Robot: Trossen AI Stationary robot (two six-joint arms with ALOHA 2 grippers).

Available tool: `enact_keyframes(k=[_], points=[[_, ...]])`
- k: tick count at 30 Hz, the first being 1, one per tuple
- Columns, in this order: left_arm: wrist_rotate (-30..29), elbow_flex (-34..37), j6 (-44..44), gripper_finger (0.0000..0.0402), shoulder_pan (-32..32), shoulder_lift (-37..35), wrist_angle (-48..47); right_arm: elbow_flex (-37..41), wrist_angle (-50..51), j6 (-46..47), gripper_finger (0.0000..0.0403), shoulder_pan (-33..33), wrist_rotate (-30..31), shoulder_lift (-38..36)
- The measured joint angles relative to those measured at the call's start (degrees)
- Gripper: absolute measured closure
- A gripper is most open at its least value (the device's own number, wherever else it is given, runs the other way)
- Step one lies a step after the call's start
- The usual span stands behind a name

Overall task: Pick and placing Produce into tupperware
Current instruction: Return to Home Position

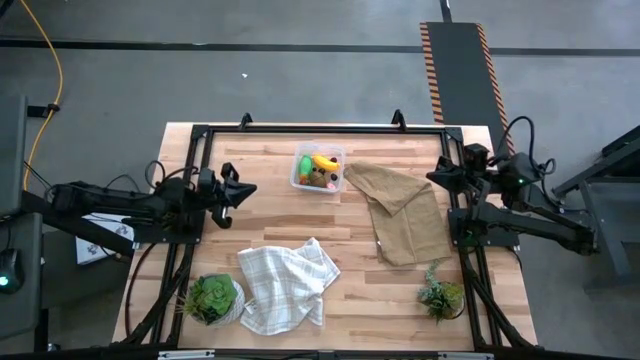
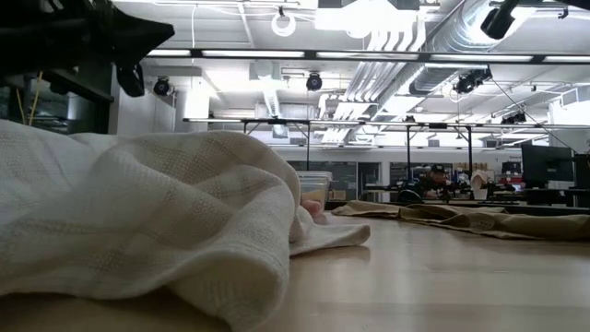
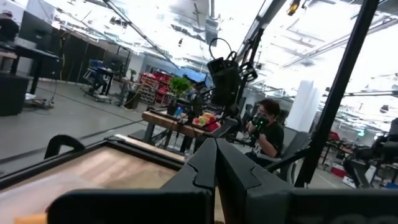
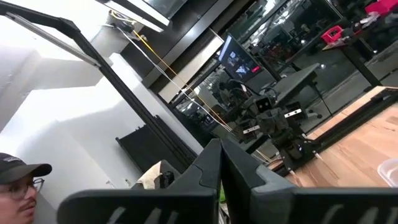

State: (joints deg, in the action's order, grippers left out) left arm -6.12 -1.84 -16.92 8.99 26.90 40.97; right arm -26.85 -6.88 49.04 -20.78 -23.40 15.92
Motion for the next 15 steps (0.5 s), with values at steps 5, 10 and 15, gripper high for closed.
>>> enact_keyframes(k=[5,10,15], points=[[0.21,1.23,0.03,0.0401,0.0,-0.26,0.16,0.0,0.68,0.0,0.0403,0.0,0.0,0.0],[2.62,1.34,0.15,0.0401,0.0,-0.62,-2.8,-0.02,0.76,0.0,0.0403,0.0,0.01,0.0],[4.13,1.34,-0.83,0.0401,0.0,-1.65,-9.14,-0.02,2.21,-0.04,0.0403,0.0,0.0,0.02]])
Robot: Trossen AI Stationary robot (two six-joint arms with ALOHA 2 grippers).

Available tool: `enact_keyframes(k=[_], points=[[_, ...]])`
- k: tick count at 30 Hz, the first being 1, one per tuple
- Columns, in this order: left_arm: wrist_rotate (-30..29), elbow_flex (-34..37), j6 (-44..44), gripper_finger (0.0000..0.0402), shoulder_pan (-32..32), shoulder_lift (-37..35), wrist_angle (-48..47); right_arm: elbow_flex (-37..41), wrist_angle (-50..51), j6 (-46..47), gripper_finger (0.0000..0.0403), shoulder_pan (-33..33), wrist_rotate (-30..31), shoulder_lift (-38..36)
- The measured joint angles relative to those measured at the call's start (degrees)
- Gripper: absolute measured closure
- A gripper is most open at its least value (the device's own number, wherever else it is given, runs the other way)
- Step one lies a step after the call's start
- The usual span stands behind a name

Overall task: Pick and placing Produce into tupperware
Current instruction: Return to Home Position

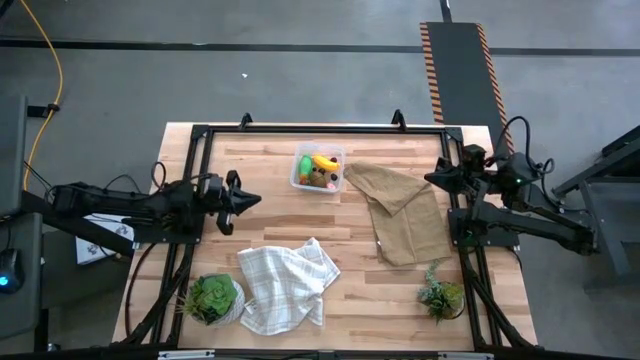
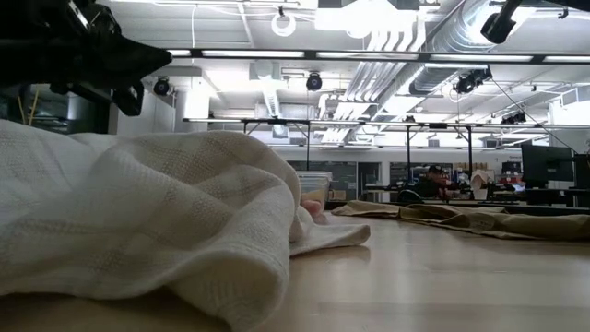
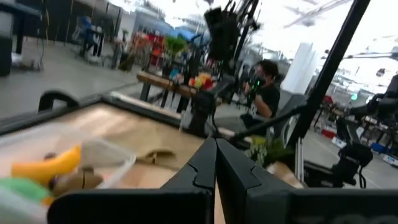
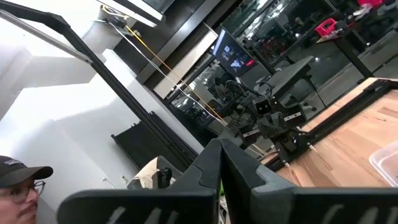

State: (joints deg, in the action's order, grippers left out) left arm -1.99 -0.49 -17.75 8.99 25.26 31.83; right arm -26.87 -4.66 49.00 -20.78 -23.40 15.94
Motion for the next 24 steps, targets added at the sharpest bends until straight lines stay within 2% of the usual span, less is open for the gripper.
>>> enact_keyframes(k=[5,15,24], points=[[0.06,0.0,0.12,0.0401,0.0,-3.33,-5.26,0.0,1.09,-0.18,0.0403,0.0,-0.04,0.01],[0.06,0.0,-0.79,0.0401,0.0,-15.92,-19.1,0.0,2.12,-0.62,0.0403,0.0,-0.15,0.01],[0.7,0.0,-1.83,0.0401,-0.01,-22.4,-30.13,0.0,2.09,-0.62,0.0403,0.0,-0.15,0.01]])
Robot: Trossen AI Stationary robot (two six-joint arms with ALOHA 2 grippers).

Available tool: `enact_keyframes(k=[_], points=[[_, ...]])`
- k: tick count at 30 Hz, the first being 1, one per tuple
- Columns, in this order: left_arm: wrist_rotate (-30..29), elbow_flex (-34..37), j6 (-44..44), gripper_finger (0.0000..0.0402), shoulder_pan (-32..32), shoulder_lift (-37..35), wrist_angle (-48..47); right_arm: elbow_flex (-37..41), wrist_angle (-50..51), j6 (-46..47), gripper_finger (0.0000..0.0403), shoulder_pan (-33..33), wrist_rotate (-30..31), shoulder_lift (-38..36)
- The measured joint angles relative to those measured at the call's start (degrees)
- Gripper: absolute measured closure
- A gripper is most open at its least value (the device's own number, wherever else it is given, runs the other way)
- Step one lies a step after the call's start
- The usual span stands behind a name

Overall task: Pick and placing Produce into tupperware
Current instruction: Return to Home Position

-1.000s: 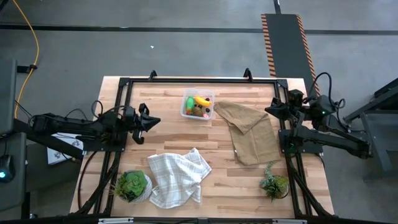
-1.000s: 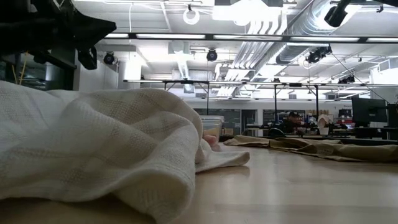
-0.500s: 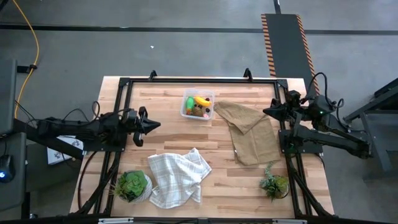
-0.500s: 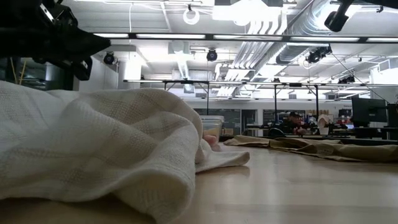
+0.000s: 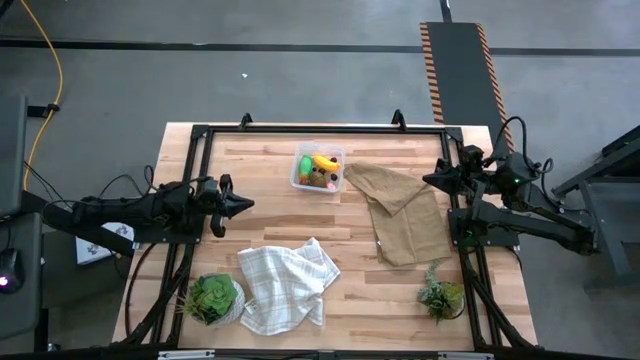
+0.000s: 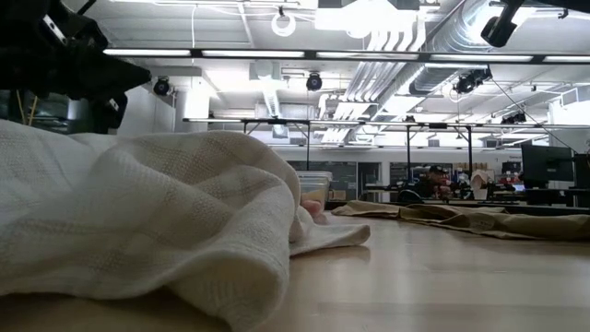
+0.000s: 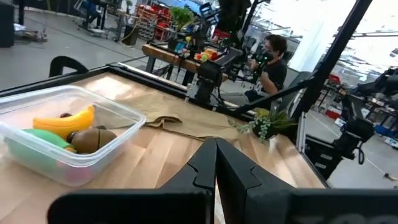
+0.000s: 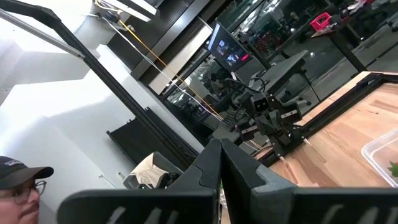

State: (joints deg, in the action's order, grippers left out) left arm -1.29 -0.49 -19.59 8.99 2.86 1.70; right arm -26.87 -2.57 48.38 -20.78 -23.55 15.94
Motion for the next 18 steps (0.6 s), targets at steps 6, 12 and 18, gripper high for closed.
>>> enact_keyframes(k=[6,12,18], points=[[4.53,-0.18,0.28,0.0401,-0.02,-2.02,-0.96,0.0,0.0,-0.39,0.0403,0.0,0.0,0.0],[5.09,-0.42,0.31,0.0401,-0.02,-2.0,-1.49,0.0,-0.02,-0.43,0.0403,0.02,0.07,0.0],[0.4,-0.42,-0.38,0.0401,-0.02,-2.01,-1.64,0.0,-0.02,-0.42,0.0403,0.01,0.52,0.0]])
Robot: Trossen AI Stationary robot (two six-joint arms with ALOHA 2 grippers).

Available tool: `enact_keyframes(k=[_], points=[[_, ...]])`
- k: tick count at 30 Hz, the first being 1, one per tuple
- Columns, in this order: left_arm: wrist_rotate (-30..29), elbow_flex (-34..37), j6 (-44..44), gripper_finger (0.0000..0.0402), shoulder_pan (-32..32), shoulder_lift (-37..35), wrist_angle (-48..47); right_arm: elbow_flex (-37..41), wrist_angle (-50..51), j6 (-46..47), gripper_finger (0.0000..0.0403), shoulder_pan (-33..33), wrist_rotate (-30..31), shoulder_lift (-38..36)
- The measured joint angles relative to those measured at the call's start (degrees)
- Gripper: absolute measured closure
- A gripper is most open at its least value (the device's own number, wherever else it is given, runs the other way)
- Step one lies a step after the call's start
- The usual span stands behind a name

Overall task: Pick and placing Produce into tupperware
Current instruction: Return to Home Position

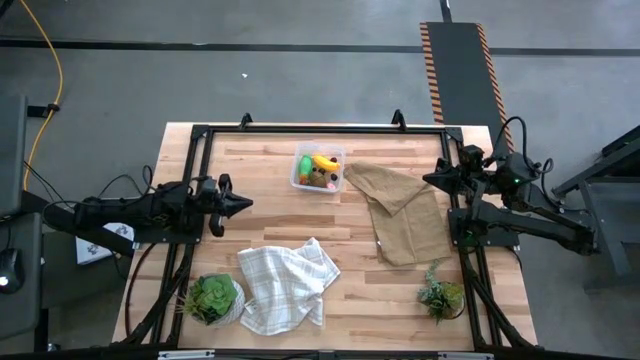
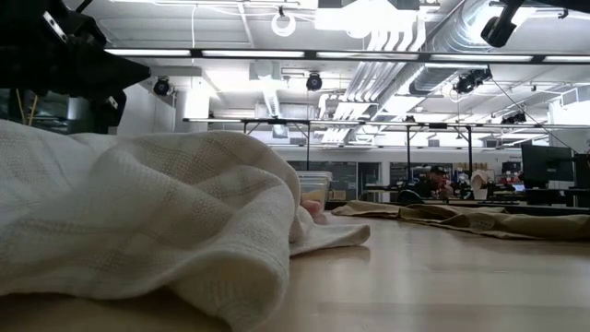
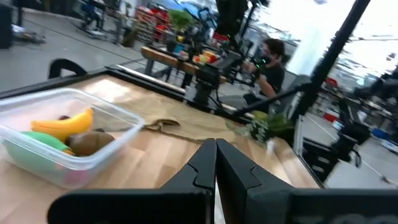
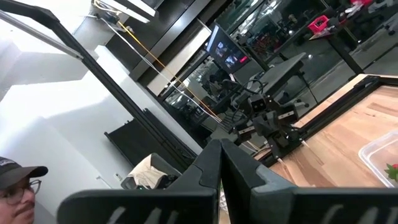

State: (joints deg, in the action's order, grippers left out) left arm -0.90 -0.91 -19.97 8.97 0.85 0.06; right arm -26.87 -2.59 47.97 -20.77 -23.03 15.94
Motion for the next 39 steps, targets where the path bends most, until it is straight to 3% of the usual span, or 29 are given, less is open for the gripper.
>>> enact_keyframes(k=[21,32,39], points=[[-1.28,0.35,-0.16,0.0401,0.0,0.01,1.37,0.0,-1.13,-0.47,0.0403,0.01,-0.73,0.0],[-1.25,0.35,0.15,0.0401,0.0,0.01,1.24,-0.04,-6.85,-17.51,0.0403,0.08,-4.5,-0.32],[-1.26,0.35,0.16,0.0401,0.0,0.02,1.24,-0.04,-5.21,-30.08,0.0403,0.08,-6.05,-4.26]])
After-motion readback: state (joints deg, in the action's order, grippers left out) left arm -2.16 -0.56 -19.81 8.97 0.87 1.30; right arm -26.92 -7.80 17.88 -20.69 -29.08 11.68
